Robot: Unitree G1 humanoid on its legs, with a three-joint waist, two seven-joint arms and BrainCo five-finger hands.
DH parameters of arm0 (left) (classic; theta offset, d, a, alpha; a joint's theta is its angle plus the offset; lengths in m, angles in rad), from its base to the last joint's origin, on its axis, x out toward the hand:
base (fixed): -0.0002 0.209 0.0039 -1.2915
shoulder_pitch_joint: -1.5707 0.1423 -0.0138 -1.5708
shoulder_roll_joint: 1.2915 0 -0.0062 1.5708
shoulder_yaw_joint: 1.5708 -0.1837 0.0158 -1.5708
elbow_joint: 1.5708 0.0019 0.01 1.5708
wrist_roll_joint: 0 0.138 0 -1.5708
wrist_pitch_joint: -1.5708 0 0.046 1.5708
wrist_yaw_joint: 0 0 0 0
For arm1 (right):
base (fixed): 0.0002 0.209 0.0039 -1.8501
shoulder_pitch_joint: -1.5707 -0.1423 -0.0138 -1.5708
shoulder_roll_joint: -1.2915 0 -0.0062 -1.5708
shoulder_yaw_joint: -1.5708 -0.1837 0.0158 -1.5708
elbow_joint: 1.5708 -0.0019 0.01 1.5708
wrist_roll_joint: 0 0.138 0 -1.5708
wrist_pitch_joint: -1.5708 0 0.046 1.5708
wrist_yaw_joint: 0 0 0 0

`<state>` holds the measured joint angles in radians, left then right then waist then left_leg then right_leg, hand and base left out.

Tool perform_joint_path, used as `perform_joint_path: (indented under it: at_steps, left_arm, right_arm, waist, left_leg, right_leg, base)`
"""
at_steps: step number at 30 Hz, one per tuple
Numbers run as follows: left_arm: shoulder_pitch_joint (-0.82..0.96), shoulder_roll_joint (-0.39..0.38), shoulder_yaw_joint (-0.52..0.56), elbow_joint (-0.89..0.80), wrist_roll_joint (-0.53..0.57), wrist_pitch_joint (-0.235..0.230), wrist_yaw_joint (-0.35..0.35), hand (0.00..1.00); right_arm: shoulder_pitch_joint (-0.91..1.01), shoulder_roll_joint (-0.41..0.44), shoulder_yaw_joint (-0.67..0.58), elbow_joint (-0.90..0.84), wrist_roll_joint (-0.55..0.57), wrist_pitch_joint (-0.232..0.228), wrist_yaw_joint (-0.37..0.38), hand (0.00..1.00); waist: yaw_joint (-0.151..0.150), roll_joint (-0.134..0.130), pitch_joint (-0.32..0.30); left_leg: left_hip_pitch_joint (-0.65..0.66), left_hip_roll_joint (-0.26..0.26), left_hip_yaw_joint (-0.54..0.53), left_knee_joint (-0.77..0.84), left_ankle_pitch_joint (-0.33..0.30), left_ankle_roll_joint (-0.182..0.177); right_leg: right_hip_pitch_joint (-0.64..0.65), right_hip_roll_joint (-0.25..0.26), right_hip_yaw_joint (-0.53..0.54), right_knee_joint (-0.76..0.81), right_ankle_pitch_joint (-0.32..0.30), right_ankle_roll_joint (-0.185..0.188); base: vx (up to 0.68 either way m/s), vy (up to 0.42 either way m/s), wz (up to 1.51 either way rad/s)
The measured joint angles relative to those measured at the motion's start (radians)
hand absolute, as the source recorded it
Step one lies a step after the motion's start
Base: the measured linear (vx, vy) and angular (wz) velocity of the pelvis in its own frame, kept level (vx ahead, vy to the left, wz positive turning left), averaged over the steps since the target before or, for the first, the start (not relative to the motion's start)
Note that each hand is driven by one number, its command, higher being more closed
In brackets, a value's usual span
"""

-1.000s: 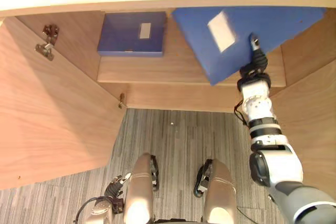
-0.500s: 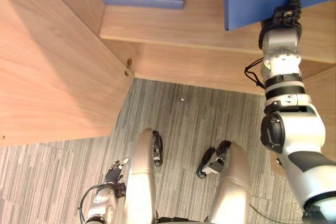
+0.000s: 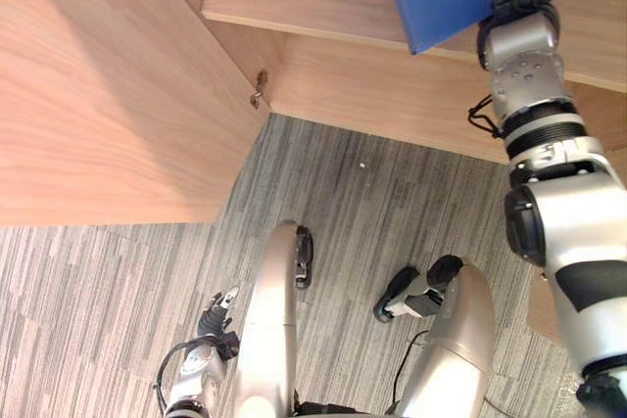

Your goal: Walk over to the cabinet, pick up the folder, carry it to the office cabinet, place the folder inside the office cabinet, then close the office cabinet door

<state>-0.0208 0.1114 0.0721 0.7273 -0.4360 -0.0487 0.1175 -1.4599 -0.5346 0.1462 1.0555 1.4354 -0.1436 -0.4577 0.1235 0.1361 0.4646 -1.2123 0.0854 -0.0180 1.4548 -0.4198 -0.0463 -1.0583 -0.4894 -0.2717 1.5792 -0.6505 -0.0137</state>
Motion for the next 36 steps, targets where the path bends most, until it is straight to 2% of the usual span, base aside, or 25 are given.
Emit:
perform_joint_path:
  at_steps: [5, 9, 13, 14, 22, 25, 29, 33, 36]
  left_arm:
    - [0.003, 0.000, 0.007, -0.014, -0.002, 0.001, 0.002, 0.00]
    - [0.007, -0.002, 0.013, -0.020, -0.002, 0.004, 0.002, 0.00]
    - [0.007, 0.001, 0.031, -0.032, -0.002, 0.010, 0.003, 0.00]
    - [0.010, 0.001, 0.031, -0.032, -0.006, 0.013, 0.003, 0.00]
    - [0.053, 0.001, 0.031, -0.072, -0.046, 0.022, -0.001, 0.00]
    - [0.071, 0.006, 0.030, -0.074, -0.050, 0.022, -0.012, 0.00]
    - [0.094, 0.024, 0.028, -0.073, -0.073, 0.035, -0.033, 0.00]
    - [0.097, 0.030, 0.022, -0.080, -0.076, 0.043, -0.050, 0.00]
    - [0.109, 0.035, 0.021, -0.116, -0.076, 0.044, -0.065, 0.00]
  right_arm:
    - [0.000, -0.042, -0.090, -0.017, 0.009, -0.023, 0.000, 1.00]
    - [0.000, -0.054, -0.218, -0.070, 0.052, -0.097, 0.000, 1.00]
    - [0.000, -0.071, -0.270, -0.100, 0.079, -0.124, 0.000, 1.00]
    - [0.002, -0.075, -0.287, -0.100, 0.081, -0.129, -0.004, 0.00]
    - [0.002, -0.144, -0.310, -0.118, 0.101, -0.130, -0.005, 0.00]
    - [0.002, -0.186, -0.265, -0.121, 0.096, -0.109, 0.014, 0.00]
    - [0.002, -0.247, -0.155, -0.120, 0.023, -0.016, 0.072, 0.00]
    - [0.002, -0.253, -0.040, -0.104, -0.083, 0.089, 0.129, 0.00]
    - [0.002, -0.256, 0.029, -0.068, -0.148, 0.150, 0.176, 0.00]
  waist:
    - [0.001, 0.000, 0.000]
    - [0.000, 0.018, 0.006]
    - [0.001, 0.019, 0.005]
    - [0.000, 0.020, 0.005]
    - [0.000, 0.026, 0.005]
    - [-0.001, 0.026, 0.005]
    - [-0.004, 0.027, 0.005]
    - [-0.006, 0.030, 0.006]
    - [-0.001, 0.030, 0.006]
  left_leg:
    - [-0.007, -0.005, -0.007, 0.000, 0.006, -0.001]
    - [0.023, -0.013, -0.015, -0.007, 0.007, -0.003]
    - [0.040, -0.015, -0.014, -0.038, 0.022, -0.011]
    - [0.048, -0.015, -0.014, -0.049, 0.026, -0.012]
    - [0.073, -0.012, -0.024, -0.076, 0.033, -0.024]
    - [0.083, -0.010, -0.021, -0.084, 0.033, -0.024]
    - [0.084, -0.004, -0.019, -0.084, 0.033, -0.024]
    - [0.085, -0.002, -0.020, -0.085, 0.033, -0.024]
    - [0.084, -0.002, -0.020, -0.085, 0.033, -0.024]
  right_leg:
    - [0.003, -0.002, -0.008, 0.001, -0.002, 0.000]
    - [0.040, -0.008, -0.020, -0.003, -0.008, 0.002]
    - [0.055, -0.008, -0.028, -0.022, -0.009, 0.002]
    - [0.065, -0.008, -0.033, -0.030, -0.009, 0.002]
    - [0.097, -0.003, -0.056, -0.051, -0.009, 0.001]
    - [0.105, -0.001, -0.056, -0.059, -0.009, 0.002]
    - [0.104, 0.003, -0.056, -0.060, -0.009, 0.002]
    - [0.104, 0.004, -0.057, -0.059, -0.009, 0.002]
    - [0.104, 0.003, -0.057, -0.059, -0.009, 0.002]
  base:
    - [-0.01, -0.037, 0.07]
    - [0.00, -0.042, 0.07]
    - [-0.01, -0.062, 0.05]
    - [0.00, -0.068, 0.06]
    - [0.02, -0.064, 0.02]
    - [0.00, -0.020, -0.02]
    - [-0.01, -0.029, -0.03]
    - [0.00, -0.007, -0.01]
    - [0.00, 0.000, 0.00]
